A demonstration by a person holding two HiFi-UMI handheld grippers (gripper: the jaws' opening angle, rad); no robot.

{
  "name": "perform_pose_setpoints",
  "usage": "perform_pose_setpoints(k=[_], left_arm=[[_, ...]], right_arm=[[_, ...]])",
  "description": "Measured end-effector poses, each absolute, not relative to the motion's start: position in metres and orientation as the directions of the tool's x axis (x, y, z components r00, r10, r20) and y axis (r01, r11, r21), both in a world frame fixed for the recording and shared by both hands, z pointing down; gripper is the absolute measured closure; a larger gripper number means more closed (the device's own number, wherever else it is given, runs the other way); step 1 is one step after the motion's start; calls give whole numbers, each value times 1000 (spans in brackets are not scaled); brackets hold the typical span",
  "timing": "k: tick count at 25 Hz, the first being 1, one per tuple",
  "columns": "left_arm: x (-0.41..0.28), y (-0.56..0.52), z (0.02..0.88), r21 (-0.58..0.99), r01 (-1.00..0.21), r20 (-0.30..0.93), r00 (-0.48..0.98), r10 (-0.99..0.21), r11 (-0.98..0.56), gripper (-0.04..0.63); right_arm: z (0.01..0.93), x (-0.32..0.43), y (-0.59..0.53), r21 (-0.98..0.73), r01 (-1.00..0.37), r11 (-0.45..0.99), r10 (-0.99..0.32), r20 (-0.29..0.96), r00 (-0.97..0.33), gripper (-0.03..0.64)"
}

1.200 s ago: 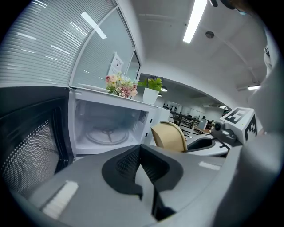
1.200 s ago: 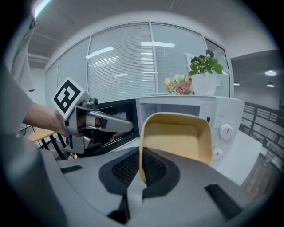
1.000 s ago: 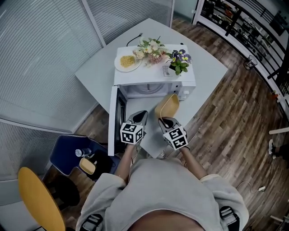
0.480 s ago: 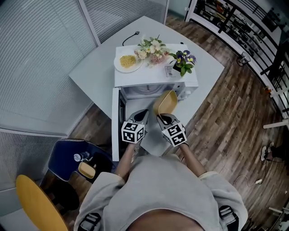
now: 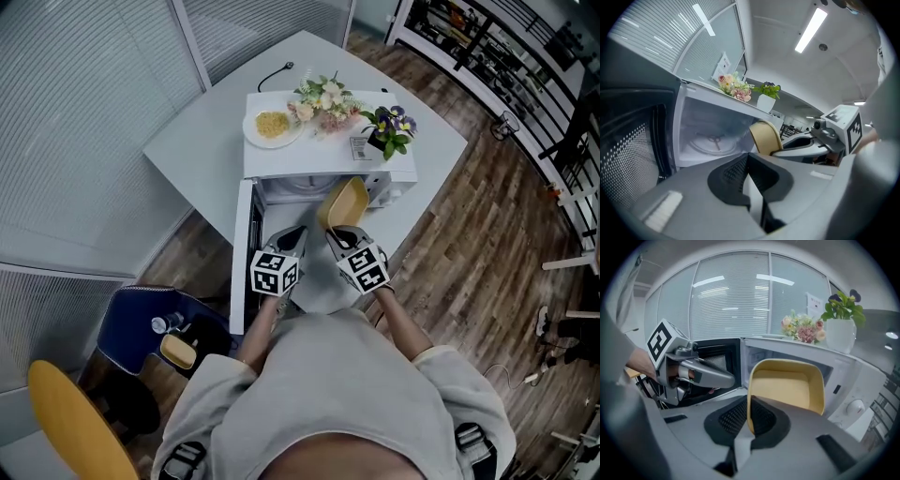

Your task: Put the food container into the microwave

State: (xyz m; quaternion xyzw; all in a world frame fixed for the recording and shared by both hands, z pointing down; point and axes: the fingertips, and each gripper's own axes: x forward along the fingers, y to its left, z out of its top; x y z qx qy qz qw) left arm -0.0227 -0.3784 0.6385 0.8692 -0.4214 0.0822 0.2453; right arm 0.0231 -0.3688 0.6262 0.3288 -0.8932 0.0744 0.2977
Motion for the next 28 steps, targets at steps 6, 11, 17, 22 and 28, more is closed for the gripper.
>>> perform_pose_setpoints(k=[6, 11, 17, 22, 28], left_arm=[[-29, -379, 637, 356, -777, 345, 626, -699, -520, 584], [-36, -380, 637, 350, -785, 345, 615, -709, -511, 584], [-37, -380, 638, 348, -788, 344, 611, -713, -507, 584], [-39, -381, 636, 345, -791, 342, 607, -718, -505, 584], [-42, -383, 637, 343, -798, 343, 598, -724, -496, 584]], right_arm=[[631, 19, -377, 122, -576, 809, -517, 614, -596, 598], [633, 17, -381, 209, -481, 851, -487, 656, -577, 598], [643, 16, -382, 282, -369, 886, -451, 707, -545, 598], [651, 17, -382, 340, -245, 908, -419, 754, -507, 598], [663, 19, -385, 380, -109, 919, -386, 801, -457, 598]])
